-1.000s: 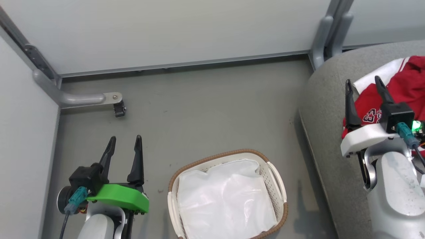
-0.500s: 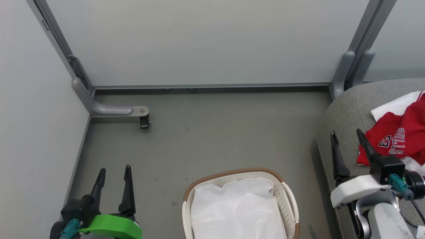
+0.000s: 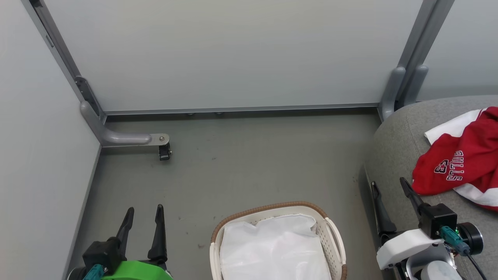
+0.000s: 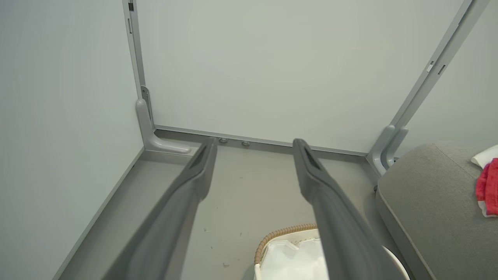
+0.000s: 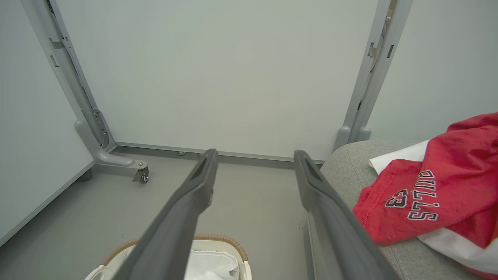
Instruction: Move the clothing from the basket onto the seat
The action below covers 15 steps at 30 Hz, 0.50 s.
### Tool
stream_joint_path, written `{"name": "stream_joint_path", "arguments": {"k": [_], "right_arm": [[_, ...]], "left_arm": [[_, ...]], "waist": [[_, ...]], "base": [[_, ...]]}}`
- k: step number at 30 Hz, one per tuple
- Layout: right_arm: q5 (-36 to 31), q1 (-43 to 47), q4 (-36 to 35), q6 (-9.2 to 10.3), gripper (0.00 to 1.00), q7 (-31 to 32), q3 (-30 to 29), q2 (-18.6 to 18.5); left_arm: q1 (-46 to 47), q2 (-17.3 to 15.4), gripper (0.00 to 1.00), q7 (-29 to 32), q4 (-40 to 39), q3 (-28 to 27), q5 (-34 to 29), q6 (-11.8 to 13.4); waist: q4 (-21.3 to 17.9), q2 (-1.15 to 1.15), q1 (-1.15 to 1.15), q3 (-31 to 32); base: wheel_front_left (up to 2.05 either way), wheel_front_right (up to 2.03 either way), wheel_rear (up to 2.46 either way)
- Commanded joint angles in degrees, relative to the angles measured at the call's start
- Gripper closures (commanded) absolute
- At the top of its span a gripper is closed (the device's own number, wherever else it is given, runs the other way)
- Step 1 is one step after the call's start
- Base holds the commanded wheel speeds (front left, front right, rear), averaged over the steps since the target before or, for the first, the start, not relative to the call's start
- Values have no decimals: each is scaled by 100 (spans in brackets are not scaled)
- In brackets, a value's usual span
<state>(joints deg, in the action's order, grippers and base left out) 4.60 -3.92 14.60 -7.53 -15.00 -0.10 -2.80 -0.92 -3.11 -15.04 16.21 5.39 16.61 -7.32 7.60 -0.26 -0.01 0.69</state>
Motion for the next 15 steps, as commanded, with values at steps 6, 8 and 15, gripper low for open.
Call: {"name": "stream_joint_path", "arguments": {"k": [6, 8, 15], "right_arm": [[94, -4, -12, 8, 0, -27, 30, -19], [106, -11, 6, 8, 0, -27, 34, -19], [96, -7, 73, 0, 100, 7, 46, 10]], "left_arm": [[-40, -25, 0, -20, 0, 13, -53, -23], [-28, -33, 0, -20, 1, 22, -55, -22], [-3, -7, 100, 7, 3, 39, 11, -6]], "waist": [[-51, 26, 1, -12], [-62, 26, 1, -14], [-87, 0, 1, -23]], "base": [[0, 0, 0], [0, 0, 0], [0, 0, 0]]}}
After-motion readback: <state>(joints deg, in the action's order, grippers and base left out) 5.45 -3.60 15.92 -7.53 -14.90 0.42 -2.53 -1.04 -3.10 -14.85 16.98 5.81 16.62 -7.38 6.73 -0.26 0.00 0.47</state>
